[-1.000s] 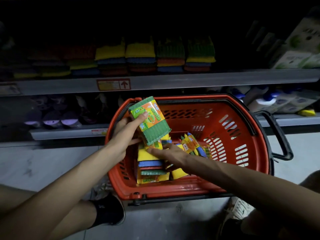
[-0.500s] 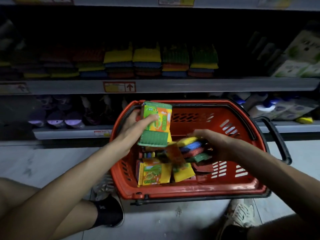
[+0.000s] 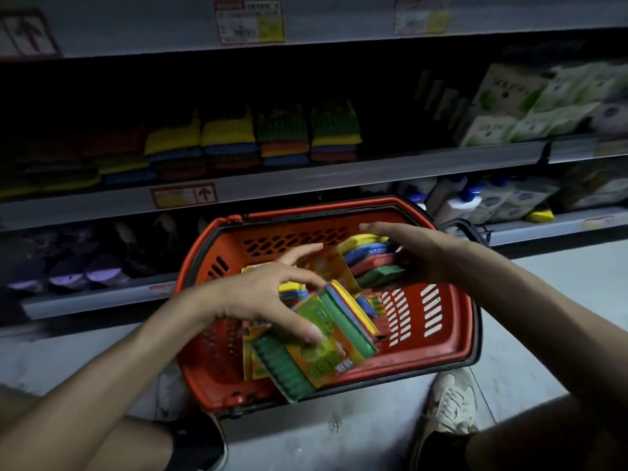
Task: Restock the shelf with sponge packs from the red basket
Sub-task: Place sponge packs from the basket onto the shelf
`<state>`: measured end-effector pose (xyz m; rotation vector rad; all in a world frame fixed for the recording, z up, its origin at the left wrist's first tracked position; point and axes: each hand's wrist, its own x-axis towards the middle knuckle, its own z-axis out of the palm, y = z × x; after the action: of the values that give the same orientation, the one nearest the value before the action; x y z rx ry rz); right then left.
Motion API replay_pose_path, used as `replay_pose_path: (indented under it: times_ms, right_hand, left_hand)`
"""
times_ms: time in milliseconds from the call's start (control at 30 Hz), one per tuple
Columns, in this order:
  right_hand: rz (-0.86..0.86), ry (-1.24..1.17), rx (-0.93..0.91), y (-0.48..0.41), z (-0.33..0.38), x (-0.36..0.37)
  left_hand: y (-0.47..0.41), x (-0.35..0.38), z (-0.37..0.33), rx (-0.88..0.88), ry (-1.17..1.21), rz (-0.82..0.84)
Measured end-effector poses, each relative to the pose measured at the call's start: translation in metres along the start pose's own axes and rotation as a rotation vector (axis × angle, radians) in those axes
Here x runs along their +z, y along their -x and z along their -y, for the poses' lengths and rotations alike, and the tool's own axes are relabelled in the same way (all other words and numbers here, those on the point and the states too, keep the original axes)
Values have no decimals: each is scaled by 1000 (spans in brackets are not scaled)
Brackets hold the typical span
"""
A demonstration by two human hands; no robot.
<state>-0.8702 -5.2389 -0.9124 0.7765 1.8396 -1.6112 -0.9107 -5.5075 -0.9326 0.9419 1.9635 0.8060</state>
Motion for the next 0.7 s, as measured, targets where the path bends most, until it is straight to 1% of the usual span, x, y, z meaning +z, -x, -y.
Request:
replay_pose_path:
  times_ms: [100, 233, 267, 300, 367, 433, 500, 533, 600, 633, 700]
  right_hand:
    - [58, 13, -10, 8, 1, 2]
    - [77, -35, -36, 23, 5, -14]
    - [99, -22, -43, 28, 6, -20]
    - [117, -5, -54, 31, 5, -26]
    - [126, 47, -111, 36, 2, -32]
    - [72, 60, -198, 40, -3, -27]
    - [39, 4, -266, 39, -6, -16]
    - [37, -42, -285, 39, -7, -10]
    - [5, -145, -318, 36, -9, -5]
    - [-38, -184, -342, 34, -9, -7]
    - [-120, -226, -415, 36, -7, -15]
  left_hand:
    - [-6, 17, -12, -6, -91, -27]
    - [-11, 19, -23, -45, 21, -99]
    - [-13, 19, -21, -9, 107, -127]
    - [-13, 19, -22, 30, 247, -144]
    - [-13, 21, -24, 74, 610, -140]
    - [-12, 24, -27, 100, 851, -61]
    - [-11, 26, -31, 81, 976, 11]
    - [-10, 27, -34, 64, 996, 29]
    - [-11, 27, -40, 65, 960, 48]
    - [-11, 28, -45, 70, 925, 34]
    - [-11, 24, -51, 70, 883, -44]
